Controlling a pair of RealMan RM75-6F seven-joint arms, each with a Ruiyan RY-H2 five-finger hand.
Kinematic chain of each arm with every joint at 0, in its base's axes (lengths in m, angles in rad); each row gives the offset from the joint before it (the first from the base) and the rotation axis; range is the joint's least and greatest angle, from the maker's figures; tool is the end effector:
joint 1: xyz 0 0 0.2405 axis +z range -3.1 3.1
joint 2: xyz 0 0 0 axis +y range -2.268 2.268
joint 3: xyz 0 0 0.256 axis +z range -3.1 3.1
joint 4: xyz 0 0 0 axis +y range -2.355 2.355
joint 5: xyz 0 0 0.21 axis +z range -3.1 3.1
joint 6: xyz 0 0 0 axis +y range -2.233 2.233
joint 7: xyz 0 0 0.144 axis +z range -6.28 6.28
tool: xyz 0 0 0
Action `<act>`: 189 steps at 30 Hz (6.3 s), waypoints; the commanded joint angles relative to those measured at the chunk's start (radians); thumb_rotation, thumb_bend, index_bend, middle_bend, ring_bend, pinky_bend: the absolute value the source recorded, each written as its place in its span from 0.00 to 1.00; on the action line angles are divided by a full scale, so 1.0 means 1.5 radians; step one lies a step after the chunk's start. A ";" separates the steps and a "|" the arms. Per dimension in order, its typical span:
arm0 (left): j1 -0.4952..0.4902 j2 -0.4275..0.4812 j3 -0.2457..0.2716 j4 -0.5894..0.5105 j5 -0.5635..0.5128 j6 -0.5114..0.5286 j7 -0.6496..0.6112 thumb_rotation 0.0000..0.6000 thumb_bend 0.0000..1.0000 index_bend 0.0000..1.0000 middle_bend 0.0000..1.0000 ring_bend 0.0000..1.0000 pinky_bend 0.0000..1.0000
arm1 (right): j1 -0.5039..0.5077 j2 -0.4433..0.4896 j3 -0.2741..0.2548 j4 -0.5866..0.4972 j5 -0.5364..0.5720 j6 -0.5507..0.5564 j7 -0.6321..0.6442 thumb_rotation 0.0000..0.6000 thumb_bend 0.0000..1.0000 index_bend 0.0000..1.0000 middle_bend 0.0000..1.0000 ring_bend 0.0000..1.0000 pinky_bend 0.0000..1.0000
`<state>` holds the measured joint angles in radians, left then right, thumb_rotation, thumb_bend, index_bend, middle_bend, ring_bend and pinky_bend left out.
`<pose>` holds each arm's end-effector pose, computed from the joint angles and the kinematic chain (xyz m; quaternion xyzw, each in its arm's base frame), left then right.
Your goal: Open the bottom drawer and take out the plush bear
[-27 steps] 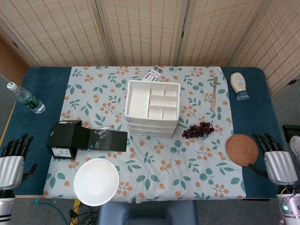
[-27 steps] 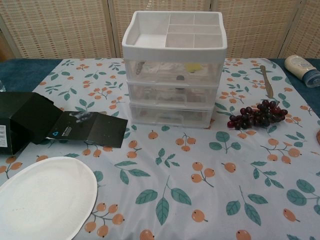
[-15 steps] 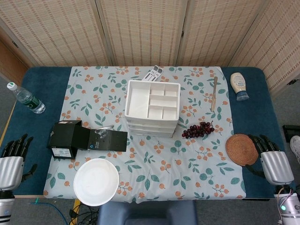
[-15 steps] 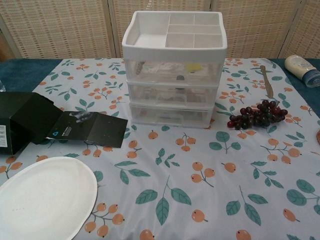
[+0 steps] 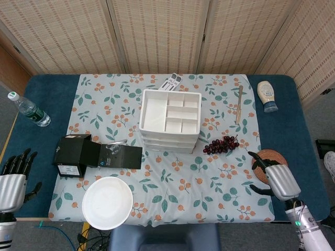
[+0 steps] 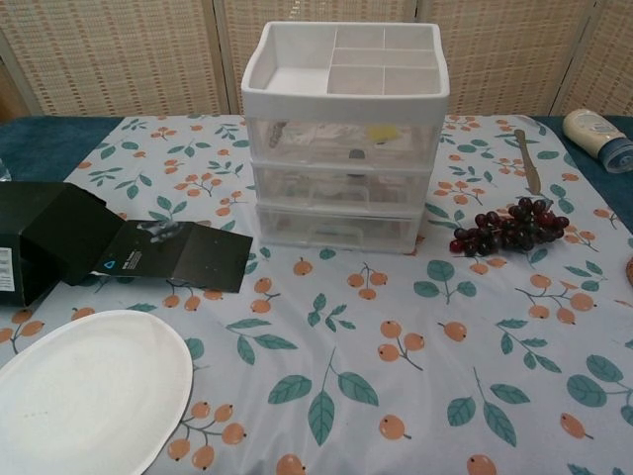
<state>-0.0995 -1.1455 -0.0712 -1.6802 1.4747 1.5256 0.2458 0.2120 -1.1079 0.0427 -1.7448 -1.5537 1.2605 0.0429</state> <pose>-0.2919 0.1882 0.1544 -0.6055 -0.3281 -0.3602 0.6292 -0.2631 -0.2077 0.1175 0.6549 -0.4436 0.4035 0.4599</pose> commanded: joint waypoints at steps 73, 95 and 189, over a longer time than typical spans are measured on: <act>0.009 0.015 -0.003 0.021 -0.030 -0.012 -0.035 1.00 0.26 0.10 0.07 0.12 0.11 | 0.413 -0.401 0.286 0.327 0.499 -0.786 0.607 1.00 0.61 0.00 0.90 1.00 1.00; 0.009 0.020 -0.002 0.016 -0.037 -0.018 -0.034 1.00 0.26 0.10 0.07 0.12 0.11 | 0.407 -0.418 0.301 0.347 0.550 -0.783 0.539 1.00 0.62 0.00 0.89 1.00 1.00; -0.003 0.031 -0.001 -0.029 -0.034 -0.026 0.001 1.00 0.26 0.10 0.07 0.12 0.11 | 0.477 -0.210 0.088 0.118 0.641 -0.552 0.193 1.00 0.63 0.06 0.86 1.00 1.00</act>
<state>-0.1039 -1.0983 -0.0730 -1.7242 1.4233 1.4863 0.2476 0.9257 -1.4233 0.1773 -1.5692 -0.5935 0.4323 0.3350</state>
